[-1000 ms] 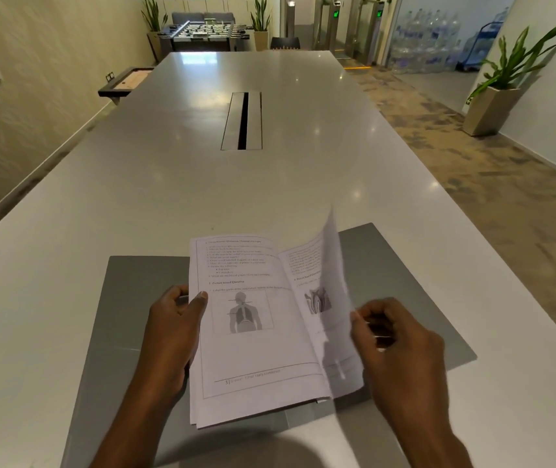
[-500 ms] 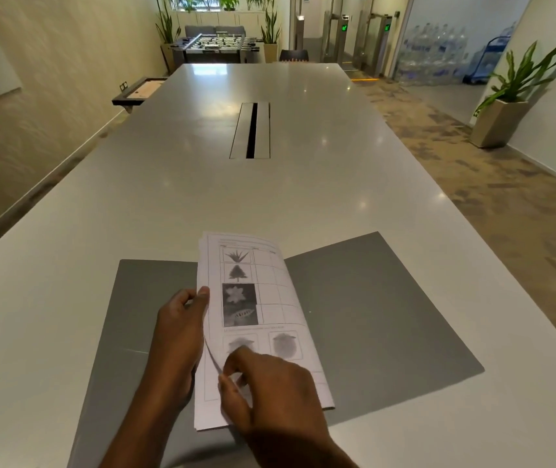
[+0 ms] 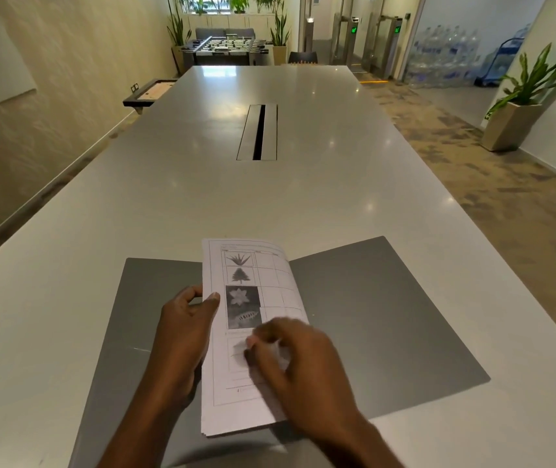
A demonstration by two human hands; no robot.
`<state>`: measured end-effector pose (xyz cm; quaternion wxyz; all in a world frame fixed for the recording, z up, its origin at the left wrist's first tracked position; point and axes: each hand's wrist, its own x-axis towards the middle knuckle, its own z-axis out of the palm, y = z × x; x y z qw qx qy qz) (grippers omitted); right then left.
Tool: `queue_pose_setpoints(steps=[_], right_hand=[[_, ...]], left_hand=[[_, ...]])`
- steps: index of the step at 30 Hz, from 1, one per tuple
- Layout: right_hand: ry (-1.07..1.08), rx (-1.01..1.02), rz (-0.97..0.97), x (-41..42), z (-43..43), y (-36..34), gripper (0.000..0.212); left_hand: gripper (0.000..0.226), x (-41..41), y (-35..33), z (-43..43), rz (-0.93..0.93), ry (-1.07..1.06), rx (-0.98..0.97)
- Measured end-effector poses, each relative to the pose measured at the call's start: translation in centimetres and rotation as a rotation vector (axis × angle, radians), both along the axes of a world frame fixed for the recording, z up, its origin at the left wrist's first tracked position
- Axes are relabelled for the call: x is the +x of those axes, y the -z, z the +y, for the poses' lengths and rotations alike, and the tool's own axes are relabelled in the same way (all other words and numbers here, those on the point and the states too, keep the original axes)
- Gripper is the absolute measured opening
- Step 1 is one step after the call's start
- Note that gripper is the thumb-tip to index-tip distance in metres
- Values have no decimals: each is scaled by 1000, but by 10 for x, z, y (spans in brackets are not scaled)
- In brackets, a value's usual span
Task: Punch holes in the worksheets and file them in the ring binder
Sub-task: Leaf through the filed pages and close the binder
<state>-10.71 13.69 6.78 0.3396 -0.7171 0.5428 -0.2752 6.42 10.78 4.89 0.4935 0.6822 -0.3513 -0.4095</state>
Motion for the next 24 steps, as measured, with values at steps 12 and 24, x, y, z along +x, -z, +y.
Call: queue_pose_setpoints(steps=[12,24], right_hand=[[63,249,-257,-70,-86,-23,31],[261,504,-423,-166,-122,-5,44]], left_hand=[[53,-76,-37,-27,149,239,-115],[22,-33,-40,-31,-61,122,-65]])
